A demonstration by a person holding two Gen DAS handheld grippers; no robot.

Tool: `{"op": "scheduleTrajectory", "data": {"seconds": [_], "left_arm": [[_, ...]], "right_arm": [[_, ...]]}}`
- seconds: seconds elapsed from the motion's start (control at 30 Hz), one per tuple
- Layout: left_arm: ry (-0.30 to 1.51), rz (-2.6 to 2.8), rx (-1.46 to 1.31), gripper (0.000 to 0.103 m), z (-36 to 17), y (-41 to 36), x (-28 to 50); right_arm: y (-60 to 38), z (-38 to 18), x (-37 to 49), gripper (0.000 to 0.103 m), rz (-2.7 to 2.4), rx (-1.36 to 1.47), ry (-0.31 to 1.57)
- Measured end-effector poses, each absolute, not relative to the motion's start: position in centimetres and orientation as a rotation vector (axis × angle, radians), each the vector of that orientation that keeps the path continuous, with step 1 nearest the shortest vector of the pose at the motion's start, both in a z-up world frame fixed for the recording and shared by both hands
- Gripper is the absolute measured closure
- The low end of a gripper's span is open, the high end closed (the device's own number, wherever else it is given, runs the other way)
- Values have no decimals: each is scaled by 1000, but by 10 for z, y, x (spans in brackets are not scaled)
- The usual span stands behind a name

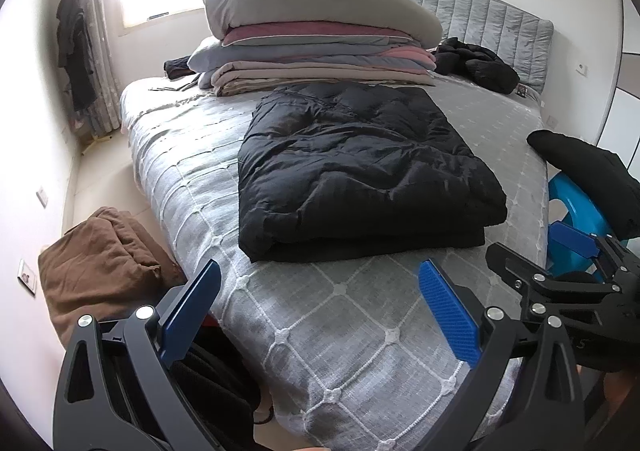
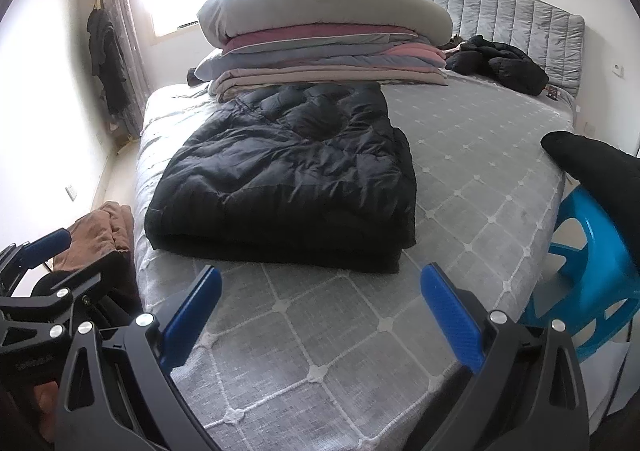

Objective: Fold large clothes

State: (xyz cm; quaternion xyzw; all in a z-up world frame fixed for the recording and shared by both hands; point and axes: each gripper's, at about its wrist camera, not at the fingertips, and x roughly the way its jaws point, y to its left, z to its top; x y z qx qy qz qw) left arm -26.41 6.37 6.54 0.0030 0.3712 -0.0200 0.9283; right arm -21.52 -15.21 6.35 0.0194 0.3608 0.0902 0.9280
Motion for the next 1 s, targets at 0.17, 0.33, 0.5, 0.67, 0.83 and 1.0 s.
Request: {"op": "scheduleTrajectory", "data": {"seconds": [0.17, 0.33, 0.5, 0.67, 0.83, 1.0], "left_arm": [[763, -36, 4, 8, 63, 60, -265], [762, -10, 9, 8, 61, 60, -263], [727, -24, 32, 8, 57, 56, -263], [748, -29, 14, 8, 53, 55, -258], [835, -36, -39, 8, 39, 61, -248], [857, -21, -43, 8, 33, 62, -247]], "right_arm": [[-152, 60, -216, 7, 178, 38, 742], [-153, 57, -214, 7, 178, 42, 747], [-153, 51, -209, 7, 171, 44, 763], [-154, 47, -206, 7, 172, 49, 771], [-158, 44, -204, 7, 167, 55, 775], [-159, 43, -204, 7, 165, 56, 775]]}}
